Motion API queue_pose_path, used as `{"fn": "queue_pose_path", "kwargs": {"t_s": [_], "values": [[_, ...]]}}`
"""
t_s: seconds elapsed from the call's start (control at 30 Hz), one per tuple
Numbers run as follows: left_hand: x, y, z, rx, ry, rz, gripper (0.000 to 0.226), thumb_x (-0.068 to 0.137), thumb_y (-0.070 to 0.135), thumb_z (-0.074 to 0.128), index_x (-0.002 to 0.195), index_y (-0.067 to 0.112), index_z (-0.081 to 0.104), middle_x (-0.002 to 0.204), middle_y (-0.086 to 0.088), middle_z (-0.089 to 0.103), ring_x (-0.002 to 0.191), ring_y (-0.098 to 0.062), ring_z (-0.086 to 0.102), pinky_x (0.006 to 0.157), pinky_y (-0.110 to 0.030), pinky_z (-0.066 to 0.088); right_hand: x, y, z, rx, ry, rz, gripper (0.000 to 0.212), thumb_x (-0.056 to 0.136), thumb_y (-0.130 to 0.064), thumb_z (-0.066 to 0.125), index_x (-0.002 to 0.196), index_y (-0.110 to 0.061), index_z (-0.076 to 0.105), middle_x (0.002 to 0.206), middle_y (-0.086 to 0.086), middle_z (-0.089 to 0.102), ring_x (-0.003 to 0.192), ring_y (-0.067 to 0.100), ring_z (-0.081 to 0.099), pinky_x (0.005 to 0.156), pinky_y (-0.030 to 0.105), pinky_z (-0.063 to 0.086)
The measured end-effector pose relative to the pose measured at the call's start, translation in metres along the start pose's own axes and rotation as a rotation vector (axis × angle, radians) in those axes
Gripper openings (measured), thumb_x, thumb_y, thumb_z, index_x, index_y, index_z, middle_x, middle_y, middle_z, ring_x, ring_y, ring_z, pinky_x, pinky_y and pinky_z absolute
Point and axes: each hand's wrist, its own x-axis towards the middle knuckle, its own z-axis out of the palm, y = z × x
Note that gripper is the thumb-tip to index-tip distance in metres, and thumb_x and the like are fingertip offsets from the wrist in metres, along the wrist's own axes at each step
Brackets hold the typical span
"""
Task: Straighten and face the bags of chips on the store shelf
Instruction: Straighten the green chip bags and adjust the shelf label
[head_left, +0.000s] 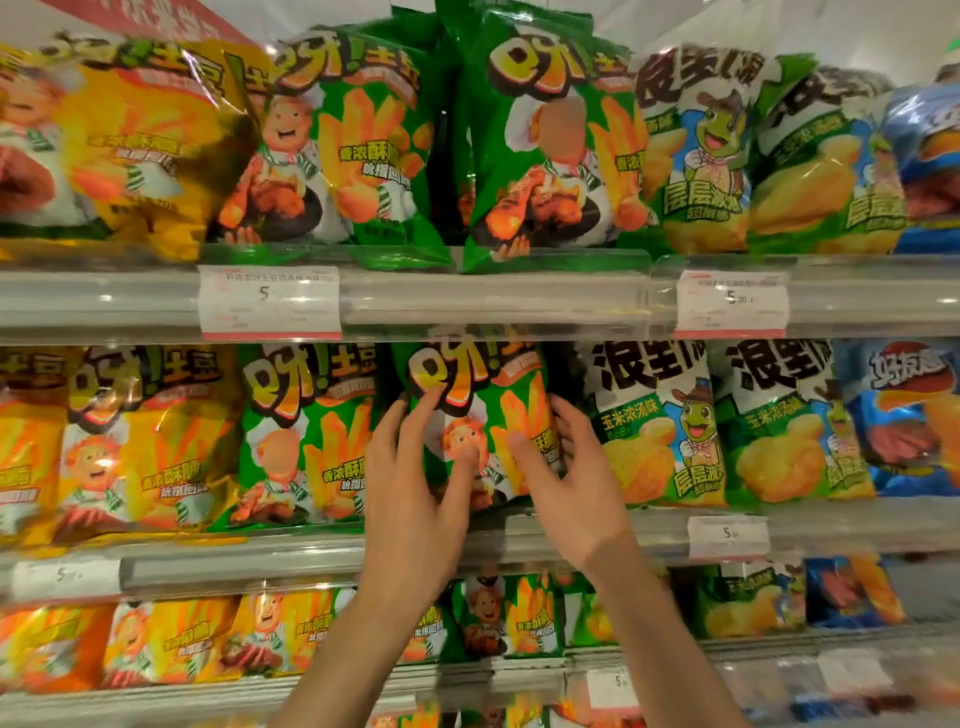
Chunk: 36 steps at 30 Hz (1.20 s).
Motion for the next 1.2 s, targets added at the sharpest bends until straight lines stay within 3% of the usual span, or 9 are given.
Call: {"fn": "queue_pose_path", "kwargs": {"t_s": [0.13, 0.3, 0.43, 0.53, 0.7, 0.83, 0.97, 1.07, 1.2], "values": [[-0.004, 0.004, 0.008, -0.074, 0.004, -0.036, 0.07, 0.094, 0.04, 0.064, 0.153, 0.029, 0.029, 0.153, 0.012, 0.033, 0.144, -0.003, 0.028, 0.115, -0.023, 0.028, 0.002, 0.005, -0.005, -0.012, -0.084, 0.062, 0.068, 0.092, -0.046, 0.063, 0.15, -0.029, 0.032, 0.121, -0.021, 0.054, 0.12, 0.004, 0.053, 0.103, 0.028, 0.044], [0.015, 0.014, 0.0, -0.347, -0.066, -0.335, 0.094, 0.088, 0.046, 0.068, 0.158, 0.031, 0.008, 0.161, 0.012, 0.023, 0.146, -0.003, 0.023, 0.116, -0.029, 0.027, 0.029, -0.002, -0.011, -0.006, -0.118, 0.059, 0.104, 0.069, -0.084, 0.058, 0.154, -0.035, 0.024, 0.139, -0.019, 0.052, 0.127, 0.004, 0.052, 0.11, 0.039, 0.044], [0.038, 0.02, 0.002, -0.352, -0.198, -0.452, 0.083, 0.09, 0.053, 0.063, 0.154, 0.023, 0.019, 0.141, 0.011, 0.043, 0.128, -0.007, 0.042, 0.096, -0.024, 0.035, 0.045, -0.014, -0.007, -0.011, -0.18, 0.11, 0.082, 0.081, -0.077, 0.054, 0.148, -0.035, 0.033, 0.123, -0.021, 0.056, 0.121, 0.009, 0.054, 0.097, 0.03, 0.044], [0.044, 0.022, 0.006, -0.399, -0.248, -0.527, 0.084, 0.093, 0.053, 0.059, 0.156, 0.019, 0.015, 0.125, 0.014, 0.037, 0.114, -0.003, 0.035, 0.09, -0.024, 0.031, 0.042, -0.017, -0.001, 0.028, -0.188, 0.158, 0.068, 0.087, -0.072, 0.05, 0.142, -0.034, 0.035, 0.104, -0.025, 0.051, 0.097, 0.001, 0.054, 0.079, 0.023, 0.04], [0.051, 0.01, 0.004, -0.455, -0.173, -0.531, 0.093, 0.087, 0.06, 0.06, 0.159, 0.028, 0.011, 0.143, 0.007, 0.04, 0.124, -0.007, 0.039, 0.096, -0.027, 0.033, 0.033, -0.019, 0.014, -0.02, -0.138, 0.174, 0.086, 0.08, -0.084, 0.042, 0.144, -0.027, 0.031, 0.124, -0.004, 0.057, 0.106, 0.015, 0.059, 0.079, 0.022, 0.052], [0.054, 0.006, 0.01, -0.484, -0.21, -0.491, 0.096, 0.076, 0.071, 0.056, 0.156, 0.033, 0.02, 0.138, 0.012, 0.043, 0.126, -0.008, 0.044, 0.1, -0.029, 0.037, 0.022, -0.015, 0.015, -0.093, -0.048, 0.136, 0.116, 0.062, -0.1, 0.029, 0.149, -0.024, 0.024, 0.137, -0.001, 0.051, 0.126, 0.022, 0.052, 0.107, 0.046, 0.044], [0.053, 0.001, 0.018, -0.468, -0.258, -0.464, 0.092, 0.078, 0.072, 0.055, 0.154, 0.028, 0.029, 0.136, 0.01, 0.052, 0.121, -0.008, 0.051, 0.089, -0.02, 0.042, 0.023, -0.008, 0.012, -0.137, -0.01, 0.121, 0.114, 0.067, -0.096, 0.031, 0.152, -0.021, 0.022, 0.144, 0.001, 0.045, 0.133, 0.023, 0.045, 0.111, 0.047, 0.039], [0.055, -0.002, 0.019, -0.425, -0.277, -0.467, 0.09, 0.084, 0.072, 0.056, 0.156, 0.028, 0.025, 0.14, 0.012, 0.048, 0.125, -0.007, 0.048, 0.098, -0.027, 0.041, 0.034, -0.007, 0.01, -0.152, -0.029, 0.149, 0.119, 0.064, -0.097, 0.033, 0.152, -0.019, 0.022, 0.142, 0.002, 0.047, 0.132, 0.025, 0.048, 0.109, 0.047, 0.041], [0.053, 0.006, 0.017, -0.405, -0.194, -0.388, 0.083, 0.091, 0.053, 0.059, 0.157, 0.034, 0.011, 0.122, 0.026, 0.046, 0.117, -0.001, 0.044, 0.071, 0.001, 0.039, 0.031, -0.007, 0.0, -0.143, -0.077, 0.096, 0.115, 0.067, -0.096, 0.033, 0.157, -0.03, 0.008, 0.156, -0.004, 0.038, 0.14, 0.02, 0.041, 0.113, 0.046, 0.038]]}}
